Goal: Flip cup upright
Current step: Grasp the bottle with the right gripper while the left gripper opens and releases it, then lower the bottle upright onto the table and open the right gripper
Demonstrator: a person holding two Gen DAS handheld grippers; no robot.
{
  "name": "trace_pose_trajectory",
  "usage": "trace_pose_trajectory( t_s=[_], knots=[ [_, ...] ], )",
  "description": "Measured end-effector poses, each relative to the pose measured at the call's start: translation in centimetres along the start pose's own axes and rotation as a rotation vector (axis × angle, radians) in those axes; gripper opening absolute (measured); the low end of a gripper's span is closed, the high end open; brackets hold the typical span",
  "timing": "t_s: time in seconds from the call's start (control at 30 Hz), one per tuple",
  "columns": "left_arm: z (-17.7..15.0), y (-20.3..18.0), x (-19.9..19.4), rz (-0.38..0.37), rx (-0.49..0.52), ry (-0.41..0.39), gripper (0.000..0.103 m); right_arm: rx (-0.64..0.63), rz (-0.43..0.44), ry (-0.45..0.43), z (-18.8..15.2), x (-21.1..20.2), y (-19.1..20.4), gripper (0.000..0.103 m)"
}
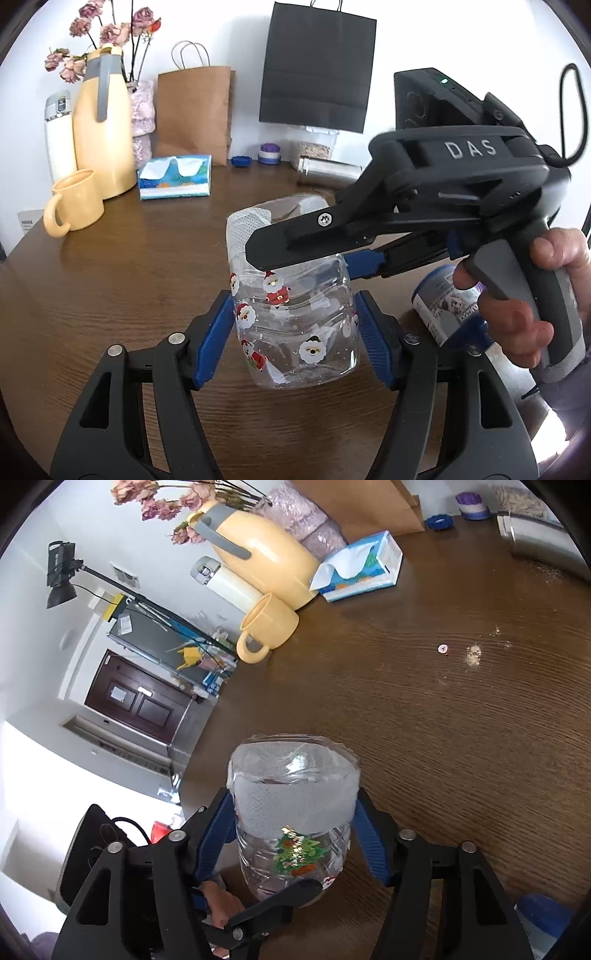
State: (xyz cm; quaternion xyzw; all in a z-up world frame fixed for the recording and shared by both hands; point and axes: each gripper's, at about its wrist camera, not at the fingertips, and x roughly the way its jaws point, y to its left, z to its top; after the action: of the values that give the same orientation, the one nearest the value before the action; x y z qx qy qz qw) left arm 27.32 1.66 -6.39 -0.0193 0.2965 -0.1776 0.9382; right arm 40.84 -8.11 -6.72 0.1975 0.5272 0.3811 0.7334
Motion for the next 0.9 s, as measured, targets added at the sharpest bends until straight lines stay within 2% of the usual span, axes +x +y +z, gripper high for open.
trace_pose_trajectory(
  t_s=[0.03,0.1,0.2,0.23,0.27,0.3,0.4,0.47,0.57,0.67,0.77,0.9],
  knots=[
    [0.0,0.0,0.1,0.002,-0.003,0.014,0.079,-0.027,-0.056,-0.027,-0.2,-0.4,0.5,0.066],
    [-0.1,0.2,-0.1,-0.01,-0.029,0.03,0.079,-0.105,-0.168,-0.082,-0.9,-1.2,2.0,0.066],
    [-0.3,-0.3,-0.9,-0.024,-0.046,0.042,0.079,-0.205,-0.242,-0.157,-2.5,-2.7,4.0,0.066],
    [-0.6,-0.9,-1.3,-0.016,-0.029,0.037,0.07,-0.258,-0.299,-0.198,-3.6,-3.2,5.1,0.066],
    [-0.9,-1.4,-1.6,-0.02,-0.012,0.033,0.055,-0.299,-0.344,-0.221,-4.5,-3.5,5.9,0.066],
    [-1.3,-2.6,-2.2,-0.031,0.02,0.025,0.049,-0.34,-0.395,-0.24,-5.4,-3.6,6.7,0.066],
    [-2.6,-5.1,-3.5,-0.019,0.062,-0.006,0.046,-0.414,-0.524,-0.28,-8.1,-4.2,8.5,0.066],
    [-3.2,-6.2,-4.2,-0.02,0.079,0.004,0.046,-0.411,-0.554,-0.285,-9.6,-4.9,8.8,0.066],
    [-4.1,-6.9,-5.5,-0.074,0.067,0.024,0.046,-0.377,-0.564,-0.301,-12.3,-6.3,9.0,0.066],
    [-5.5,-7.7,-6.7,-0.129,0.043,0.06,0.048,-0.347,-0.574,-0.305,-15.5,-7.2,9.0,0.066],
    [-7.2,-9.1,-7.1,-0.16,0.031,0.133,0.049,-0.321,-0.603,-0.302,-18.4,-7.4,9.0,0.066],
    [-9.4,-10.7,-7.7,-0.196,0.005,0.169,0.049,-0.283,-0.645,-0.294,-21.5,-7.8,8.7,0.066]
  ],
)
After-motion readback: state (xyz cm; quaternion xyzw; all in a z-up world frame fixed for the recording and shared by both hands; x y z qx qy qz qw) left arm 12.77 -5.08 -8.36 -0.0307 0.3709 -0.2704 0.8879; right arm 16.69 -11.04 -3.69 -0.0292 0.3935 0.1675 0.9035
